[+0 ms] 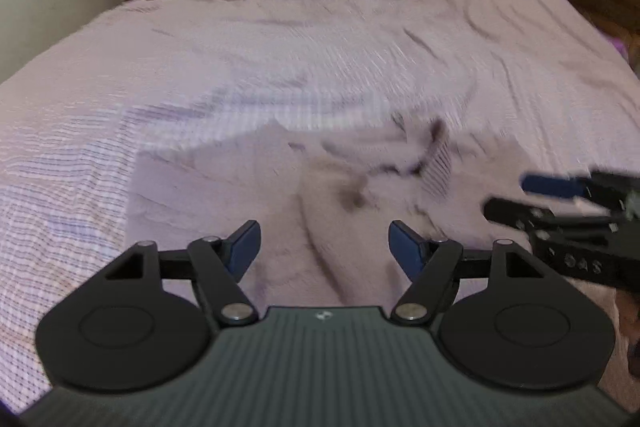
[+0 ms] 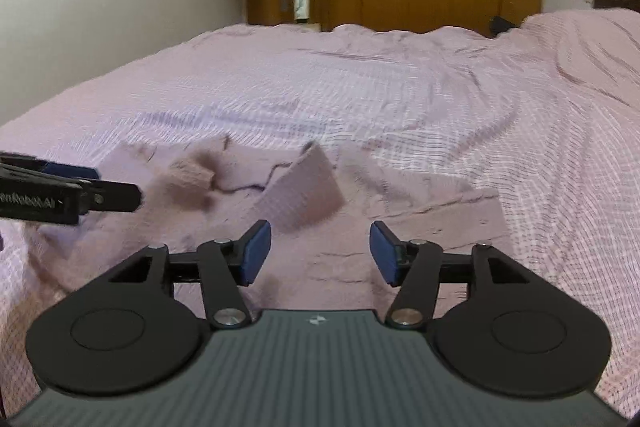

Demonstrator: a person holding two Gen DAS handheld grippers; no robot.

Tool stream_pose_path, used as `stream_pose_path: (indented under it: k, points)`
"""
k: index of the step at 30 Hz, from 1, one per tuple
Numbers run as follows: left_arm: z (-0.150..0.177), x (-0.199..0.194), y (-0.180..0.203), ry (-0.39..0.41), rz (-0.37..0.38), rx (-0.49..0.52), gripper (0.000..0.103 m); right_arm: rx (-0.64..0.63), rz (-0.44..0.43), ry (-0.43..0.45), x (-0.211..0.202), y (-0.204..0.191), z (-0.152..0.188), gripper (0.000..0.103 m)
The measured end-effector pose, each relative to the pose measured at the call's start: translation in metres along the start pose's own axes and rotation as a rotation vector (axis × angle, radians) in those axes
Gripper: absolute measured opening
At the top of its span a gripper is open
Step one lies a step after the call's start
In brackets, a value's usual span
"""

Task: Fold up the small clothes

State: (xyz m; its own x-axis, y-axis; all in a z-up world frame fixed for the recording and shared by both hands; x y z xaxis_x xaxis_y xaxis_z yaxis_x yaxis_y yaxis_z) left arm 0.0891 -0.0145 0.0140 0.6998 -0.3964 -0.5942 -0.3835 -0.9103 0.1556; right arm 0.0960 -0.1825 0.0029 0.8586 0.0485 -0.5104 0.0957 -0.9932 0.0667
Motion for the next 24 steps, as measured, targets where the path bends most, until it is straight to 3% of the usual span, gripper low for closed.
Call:
stream_pose_path:
  k: [6, 11, 17, 19, 22, 24]
  points:
    - [0.007, -0.005, 0.023, -0.012, 0.073, 0.108, 0.072, -0.099, -0.006, 0.007, -0.008, -0.017, 0.000, 0.064]
    - [0.021, 0.007, 0.035, -0.059, 0.048, 0.200, 0.072, -0.136, -0.032, -0.019, -0.008, -0.025, 0.006, 0.064]
    - [0.029, 0.023, 0.027, -0.072, 0.002, 0.219, 0.072, -0.141, -0.063, -0.066, 0.001, -0.029, 0.016, 0.064]
    - [0.030, 0.021, 0.025, -0.062, -0.003, 0.232, 0.061, -0.141, -0.072, -0.077, 0.003, -0.030, 0.019, 0.064]
    - [0.029, 0.020, 0.023, -0.056, 0.015, 0.232, 0.030, -0.146, -0.080, -0.079, 0.003, -0.031, 0.021, 0.064]
    - [0.029, 0.019, 0.021, -0.051, 0.013, 0.219, 0.022, -0.147, -0.087, -0.074, 0.002, -0.032, 0.021, 0.064]
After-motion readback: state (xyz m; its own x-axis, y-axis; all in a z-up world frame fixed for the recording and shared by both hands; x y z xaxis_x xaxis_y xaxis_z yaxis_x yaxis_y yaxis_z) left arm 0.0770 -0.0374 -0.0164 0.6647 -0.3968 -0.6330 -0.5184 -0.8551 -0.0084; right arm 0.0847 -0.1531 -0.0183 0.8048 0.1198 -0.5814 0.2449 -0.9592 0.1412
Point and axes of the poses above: each gripper's, at about its wrist camera, not at the fingertips, and x roughly the way its jaws point, y to its right, z to its underside, the point moved 8 cm from there along x, roughly the way its jaws point, and after that the axes turned 8 degrees about z, right-handed, at the moved point
